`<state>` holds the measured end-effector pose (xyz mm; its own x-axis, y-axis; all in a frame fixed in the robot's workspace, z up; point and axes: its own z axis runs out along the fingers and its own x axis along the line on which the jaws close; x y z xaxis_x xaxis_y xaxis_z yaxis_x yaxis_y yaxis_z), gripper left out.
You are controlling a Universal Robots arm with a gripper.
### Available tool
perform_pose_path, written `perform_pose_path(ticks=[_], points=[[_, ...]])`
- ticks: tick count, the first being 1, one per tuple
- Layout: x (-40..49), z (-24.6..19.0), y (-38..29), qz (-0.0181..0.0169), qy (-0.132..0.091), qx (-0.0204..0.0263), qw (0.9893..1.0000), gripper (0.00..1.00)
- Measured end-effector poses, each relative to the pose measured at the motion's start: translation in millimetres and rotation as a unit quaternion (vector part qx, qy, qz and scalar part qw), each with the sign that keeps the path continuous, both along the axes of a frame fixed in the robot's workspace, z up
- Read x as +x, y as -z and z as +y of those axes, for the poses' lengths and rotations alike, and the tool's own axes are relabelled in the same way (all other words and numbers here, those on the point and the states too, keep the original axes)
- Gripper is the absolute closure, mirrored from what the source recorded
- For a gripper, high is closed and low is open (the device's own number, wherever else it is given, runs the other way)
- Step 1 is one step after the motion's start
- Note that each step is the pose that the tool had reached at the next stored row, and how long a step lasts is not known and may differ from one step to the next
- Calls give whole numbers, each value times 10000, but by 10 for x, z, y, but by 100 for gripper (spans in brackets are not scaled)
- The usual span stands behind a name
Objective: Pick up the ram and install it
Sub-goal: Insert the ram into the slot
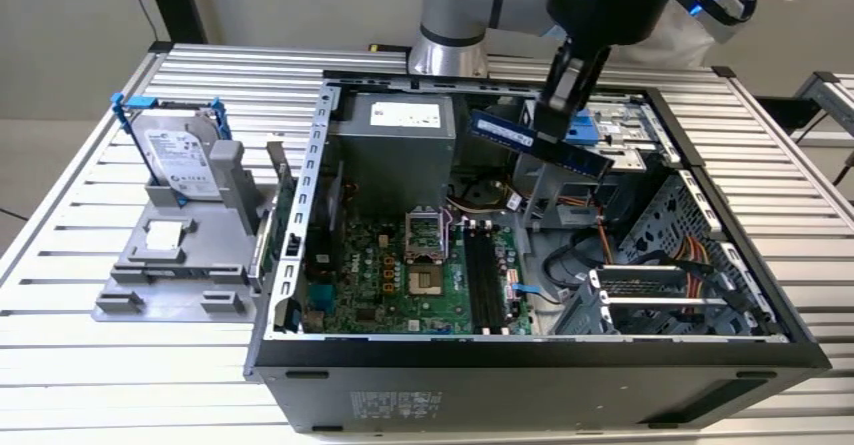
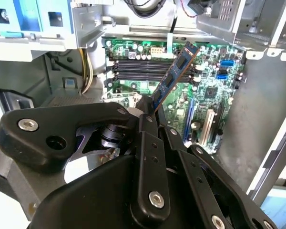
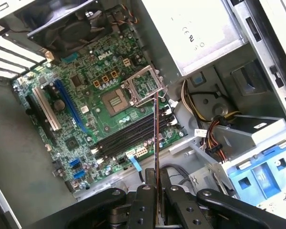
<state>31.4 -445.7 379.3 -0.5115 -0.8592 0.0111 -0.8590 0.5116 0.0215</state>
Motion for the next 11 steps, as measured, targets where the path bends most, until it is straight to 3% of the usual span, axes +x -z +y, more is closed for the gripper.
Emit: perform_pose_path(ticks=[6, 11], points=[[0, 0, 0, 0, 294, 0, 9996, 100], [0, 0, 0, 0, 546, 0, 9985, 100]])
